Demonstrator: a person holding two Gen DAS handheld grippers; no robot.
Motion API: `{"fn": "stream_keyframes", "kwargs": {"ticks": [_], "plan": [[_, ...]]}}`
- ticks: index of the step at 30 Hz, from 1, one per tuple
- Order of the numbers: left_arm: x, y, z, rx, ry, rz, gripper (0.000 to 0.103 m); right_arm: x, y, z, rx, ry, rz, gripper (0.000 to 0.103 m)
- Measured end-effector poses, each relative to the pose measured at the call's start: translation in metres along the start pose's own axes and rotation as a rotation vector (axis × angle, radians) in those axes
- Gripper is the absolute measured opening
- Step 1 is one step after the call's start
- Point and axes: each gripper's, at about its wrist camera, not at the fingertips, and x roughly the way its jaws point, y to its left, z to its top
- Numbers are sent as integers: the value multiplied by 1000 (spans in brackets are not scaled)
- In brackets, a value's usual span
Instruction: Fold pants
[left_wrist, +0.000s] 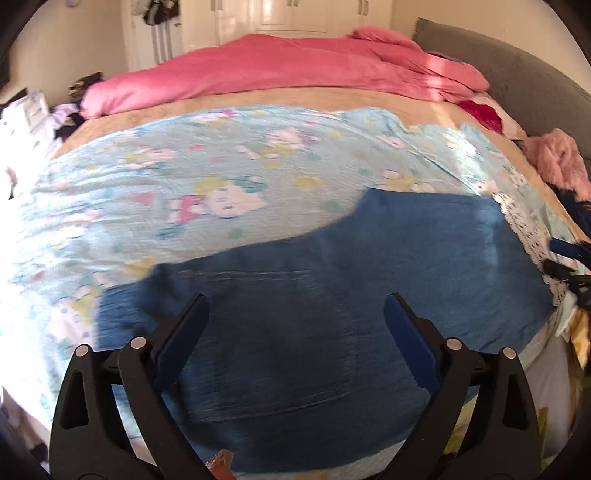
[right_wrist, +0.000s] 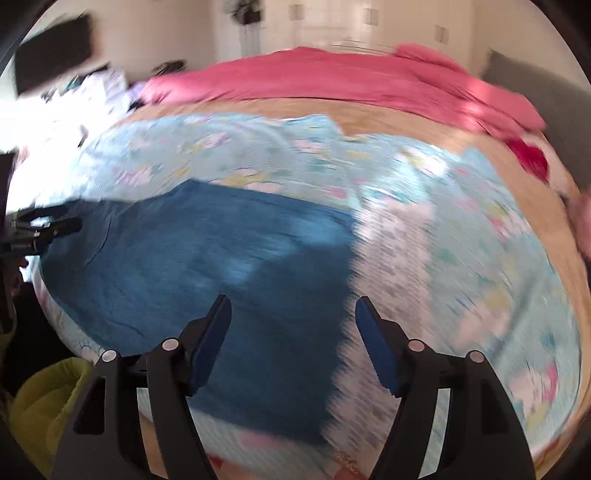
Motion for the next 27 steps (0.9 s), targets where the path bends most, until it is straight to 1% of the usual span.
{"fn": "stream_keyframes", "kwargs": {"ticks": [2,3,4,6,8,10,11,12,13,14,16,18,20,21,23,24,27], "plan": [[9,-10,5,22,13,-8,92,16,13,12,-43,9,-11,74],[16,-16,8,37,22,-20,92,21,17,16,-52,13,-8,81],[21,-19,10,42,32,-28,92,27,19,20,-55,17,-1,82],[40,-23,13,48,67,-28,92,41,17,27,-53,39,-17,82],[56,-19,10,44,117,11,92,54,10,31,-42,72,-66,82],[69,-8,1,32,145,46,92,67,-2,28,-30,131,-157,82],[70,-3,-3,29,134,26,93,73,-13,23,-19,160,-220,83],[68,1,-6,25,117,3,93,75,-24,19,5,163,-232,86],[66,3,-9,25,103,-7,93,74,-36,16,49,163,-216,87],[64,3,-10,28,94,-6,93,74,-49,12,113,162,-179,87],[64,1,-11,33,86,4,93,71,-59,9,156,150,-141,87],[60,0,-11,35,76,21,93,63,-55,11,141,135,-135,87],[51,-4,-9,34,66,34,93,47,-48,12,138,95,-100,88],[44,-6,-8,33,55,26,93,39,-45,13,135,75,-87,88],[28,-12,-7,47,22,-13,94,21,-37,13,120,35,-71,88],[18,-16,-8,60,2,-16,93,13,-33,14,115,22,-60,88],[2,-25,-9,80,-13,-16,94,-4,-22,10,96,-8,-35,89]]}}
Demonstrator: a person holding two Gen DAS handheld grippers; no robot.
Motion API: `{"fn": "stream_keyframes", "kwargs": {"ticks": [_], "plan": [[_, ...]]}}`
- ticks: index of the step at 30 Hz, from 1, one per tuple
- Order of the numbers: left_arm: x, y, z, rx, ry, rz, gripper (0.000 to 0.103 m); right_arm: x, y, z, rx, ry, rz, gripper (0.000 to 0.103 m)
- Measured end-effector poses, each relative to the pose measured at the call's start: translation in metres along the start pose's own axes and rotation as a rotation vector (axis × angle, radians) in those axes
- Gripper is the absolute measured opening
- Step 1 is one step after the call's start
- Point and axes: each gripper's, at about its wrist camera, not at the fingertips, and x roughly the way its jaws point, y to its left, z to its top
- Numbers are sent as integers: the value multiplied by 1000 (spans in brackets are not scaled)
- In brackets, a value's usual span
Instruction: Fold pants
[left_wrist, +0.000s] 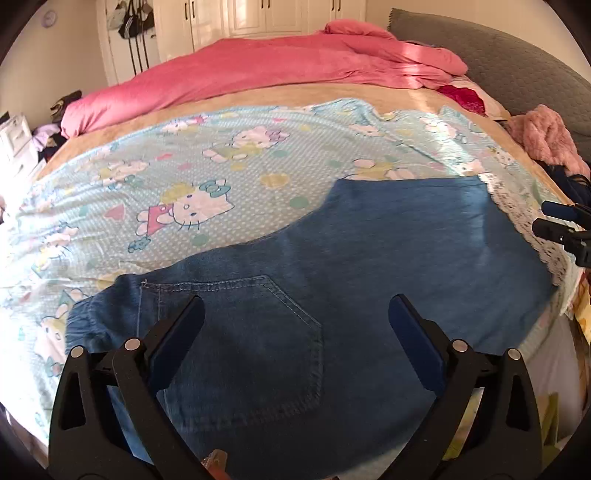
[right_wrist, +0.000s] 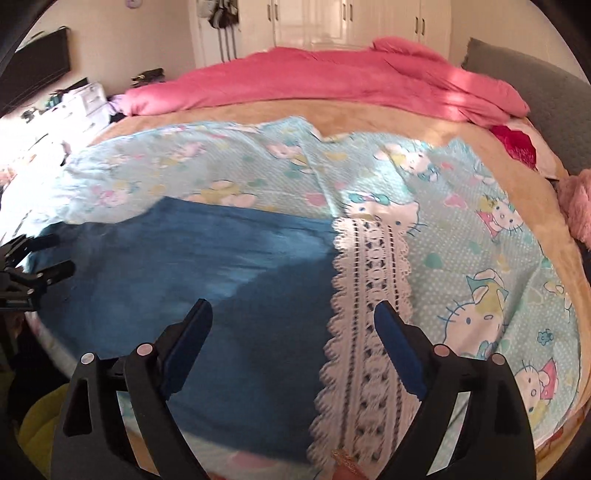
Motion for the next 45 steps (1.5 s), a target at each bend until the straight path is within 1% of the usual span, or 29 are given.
{"fn": "stream_keyframes", "kwargs": {"ticks": [5,10,16,20,22,24,26,29,34,38,42,43,45], "plan": [[-6,-8,-7,-5,46,-32,94,-18,17,-14,-17,-7,28,89],[-1,-21,-21,17,97,-48,94,-22,29,-28,-21,1,36,89],[4,-38,-31,77,136,-41,94,-15,32,-40,-14,35,42,89],[11,-41,-36,84,170,-26,94,-10,33,-49,-17,61,50,89],[15,-41,-41,80,190,-17,94,-6,32,-53,-25,79,37,89],[17,-41,-45,82,199,-14,94,0,29,-59,-26,117,15,89],[18,-40,-47,81,200,-16,94,7,22,-67,-13,150,0,89],[20,-39,-47,72,203,-22,94,7,19,-72,-12,138,14,89],[16,-38,-46,68,188,-28,94,5,20,-70,-2,139,12,89],[5,-35,-42,47,154,-42,94,-5,17,-64,46,115,63,89],[-5,-33,-38,33,128,-50,94,-13,17,-58,48,90,64,89],[-8,-33,-37,28,119,-52,94,-15,18,-57,47,85,63,93],[-12,-33,-34,20,103,-53,94,-20,18,-55,50,67,62,94]]}}
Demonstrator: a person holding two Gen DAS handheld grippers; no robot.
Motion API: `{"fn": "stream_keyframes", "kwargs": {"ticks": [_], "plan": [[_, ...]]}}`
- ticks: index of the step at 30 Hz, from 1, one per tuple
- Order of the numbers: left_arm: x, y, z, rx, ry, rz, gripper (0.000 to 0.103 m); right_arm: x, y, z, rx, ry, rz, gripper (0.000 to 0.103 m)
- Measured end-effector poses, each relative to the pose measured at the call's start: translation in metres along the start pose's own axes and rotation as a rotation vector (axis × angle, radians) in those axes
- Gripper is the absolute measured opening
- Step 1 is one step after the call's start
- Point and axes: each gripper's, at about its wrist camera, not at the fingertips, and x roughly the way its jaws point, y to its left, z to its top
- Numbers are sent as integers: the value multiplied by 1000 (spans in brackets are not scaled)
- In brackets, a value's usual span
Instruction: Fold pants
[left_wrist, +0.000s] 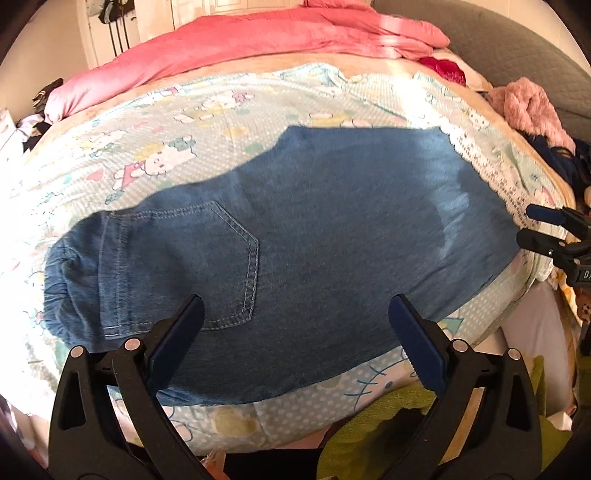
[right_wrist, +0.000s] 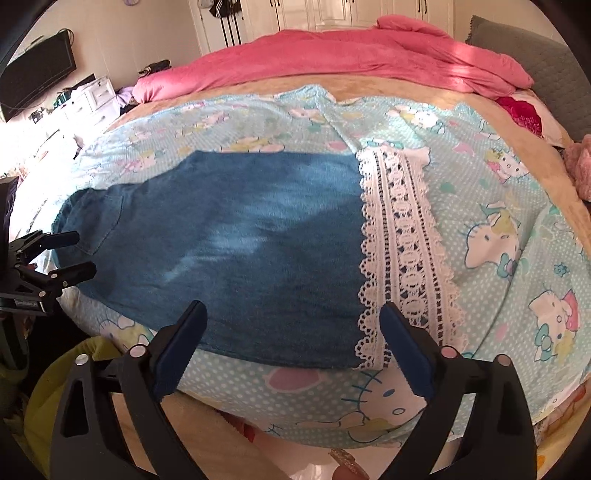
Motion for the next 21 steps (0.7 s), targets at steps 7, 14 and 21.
{"fn": "stream_keyframes", "kwargs": {"ticks": [7,14,21], "plan": [[-16,1,7,-11,-42,-10,94,-18,-3,6,11,-58,-1,94],[-23,-7,15,-7,-65,-24,94,-34,-23,10,55,-113,-23,95],[-18,-28,27,21,-56,-51,94,-41,-47,7,111,-133,-56,96]]}}
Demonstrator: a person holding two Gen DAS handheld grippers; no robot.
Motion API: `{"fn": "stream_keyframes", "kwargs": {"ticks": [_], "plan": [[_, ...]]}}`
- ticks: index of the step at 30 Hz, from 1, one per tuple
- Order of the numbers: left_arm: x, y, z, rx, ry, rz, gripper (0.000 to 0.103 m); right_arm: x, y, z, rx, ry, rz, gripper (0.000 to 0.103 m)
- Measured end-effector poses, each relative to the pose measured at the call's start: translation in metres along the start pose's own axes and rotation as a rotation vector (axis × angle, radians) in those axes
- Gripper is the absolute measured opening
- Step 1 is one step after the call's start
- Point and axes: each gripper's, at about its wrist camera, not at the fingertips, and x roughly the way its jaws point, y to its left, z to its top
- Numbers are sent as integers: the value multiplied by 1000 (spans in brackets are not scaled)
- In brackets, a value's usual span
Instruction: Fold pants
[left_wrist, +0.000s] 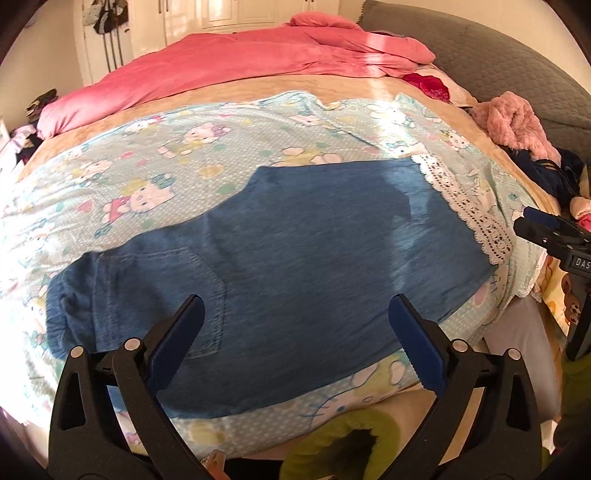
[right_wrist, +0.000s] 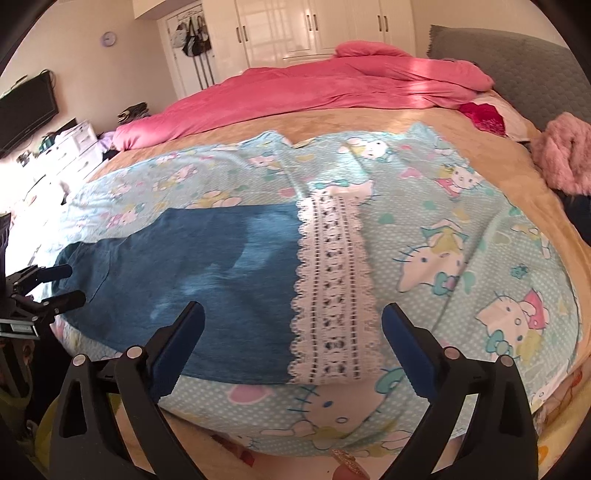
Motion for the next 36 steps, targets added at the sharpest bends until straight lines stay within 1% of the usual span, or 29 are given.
{"fn": "stream_keyframes", "kwargs": {"ticks": [7,10,14,16,22,26,31,35,36], "plan": [[10,-26,25,65,-10,-29,94,-8,-16,-1,27,-15,-26,96],[17,-33,37,74,-11,-41,94,-11,-24,-3,41,-17,-39,96],[29,-42,51,88,1,-60,94,-12,-36,-8,62,-14,-49,96],[38,-47,59,102,11,-58,94,-10,-39,-11,70,-8,-52,96],[68,-60,82,131,38,-48,94,1,-43,-25,90,34,-24,96],[92,-68,99,156,66,-66,94,11,-42,-37,117,69,9,96],[123,-78,121,169,105,-91,94,22,-42,-41,145,90,33,96],[151,-90,133,208,158,-60,94,33,-41,-42,185,118,63,96],[155,-92,136,215,165,-63,94,36,-41,-43,198,127,75,96]]}}
